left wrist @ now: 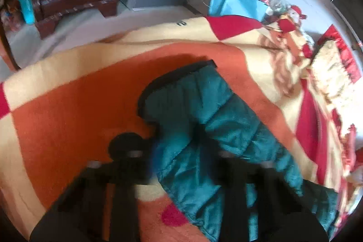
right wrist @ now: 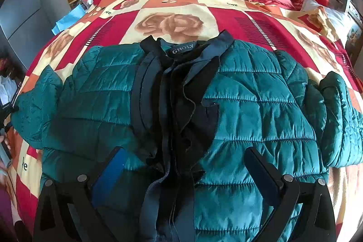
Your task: Fold large clothes
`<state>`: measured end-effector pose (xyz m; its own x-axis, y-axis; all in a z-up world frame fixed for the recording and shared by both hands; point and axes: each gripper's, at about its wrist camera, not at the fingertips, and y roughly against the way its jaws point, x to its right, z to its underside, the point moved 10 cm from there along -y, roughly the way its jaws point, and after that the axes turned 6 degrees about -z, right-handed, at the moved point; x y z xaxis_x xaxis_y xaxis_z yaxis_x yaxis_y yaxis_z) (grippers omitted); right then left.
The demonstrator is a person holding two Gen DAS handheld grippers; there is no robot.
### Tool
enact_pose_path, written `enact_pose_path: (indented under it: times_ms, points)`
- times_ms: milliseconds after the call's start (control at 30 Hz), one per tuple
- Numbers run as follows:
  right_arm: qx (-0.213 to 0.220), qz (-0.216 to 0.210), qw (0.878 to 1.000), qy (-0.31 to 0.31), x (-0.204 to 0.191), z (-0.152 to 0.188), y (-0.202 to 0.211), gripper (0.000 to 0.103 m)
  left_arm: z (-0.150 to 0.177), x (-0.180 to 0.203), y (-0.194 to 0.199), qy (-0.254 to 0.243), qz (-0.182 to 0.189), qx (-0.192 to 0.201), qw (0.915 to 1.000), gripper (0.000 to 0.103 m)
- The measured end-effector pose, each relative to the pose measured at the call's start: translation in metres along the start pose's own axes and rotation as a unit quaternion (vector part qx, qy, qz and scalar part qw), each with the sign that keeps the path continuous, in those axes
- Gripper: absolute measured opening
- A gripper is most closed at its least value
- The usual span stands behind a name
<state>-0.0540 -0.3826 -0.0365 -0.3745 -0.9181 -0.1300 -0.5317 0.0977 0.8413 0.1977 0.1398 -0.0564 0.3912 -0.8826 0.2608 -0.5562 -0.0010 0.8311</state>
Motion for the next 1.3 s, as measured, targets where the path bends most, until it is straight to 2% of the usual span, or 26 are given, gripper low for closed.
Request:
enact_pose_path:
  times_ms: [100, 300, 400, 533, 767, 933, 1100, 1300]
  points:
    - [-0.002, -0.001, 1.000, -0.005, 0.003, 0.002, 0.002, 0.103, 0.001, 0.004, 0.021, 0.013, 0.035, 0.008, 0.9993, 0.014]
    - [0.008, 0.000, 1.000, -0.007, 0.009, 0.003, 0.016, 0.103, 0.023, 0.047, 0.093, -0.051, 0.100, 0.037, 0.9930, 0.012]
    - [0.017, 0.001, 1.000, -0.012, 0.014, 0.003, 0.025, 0.103, 0.045, 0.080, 0.130, -0.093, 0.130, 0.047, 0.9860, 0.012]
    - [0.026, 0.002, 0.999, -0.020, 0.022, 0.005, 0.041, 0.103, 0.076, 0.124, 0.170, -0.136, 0.163, 0.051, 0.9760, 0.012]
    - [0.042, 0.010, 0.999, -0.028, 0.043, 0.015, 0.070, 0.103, 0.133, 0.187, 0.214, -0.197, 0.205, 0.035, 0.9580, 0.012]
    - [0.048, 0.013, 0.998, -0.038, 0.061, 0.024, 0.085, 0.103, 0.179, 0.231, 0.235, -0.248, 0.218, 0.029, 0.9434, 0.012]
    - [0.052, 0.015, 0.997, -0.052, 0.079, 0.031, 0.096, 0.103, 0.223, 0.268, 0.247, -0.275, 0.241, 0.006, 0.9308, 0.012]
    - [0.056, 0.020, 0.996, -0.061, 0.098, 0.038, 0.106, 0.103, 0.280, 0.314, 0.267, -0.319, 0.271, -0.010, 0.9080, 0.012]
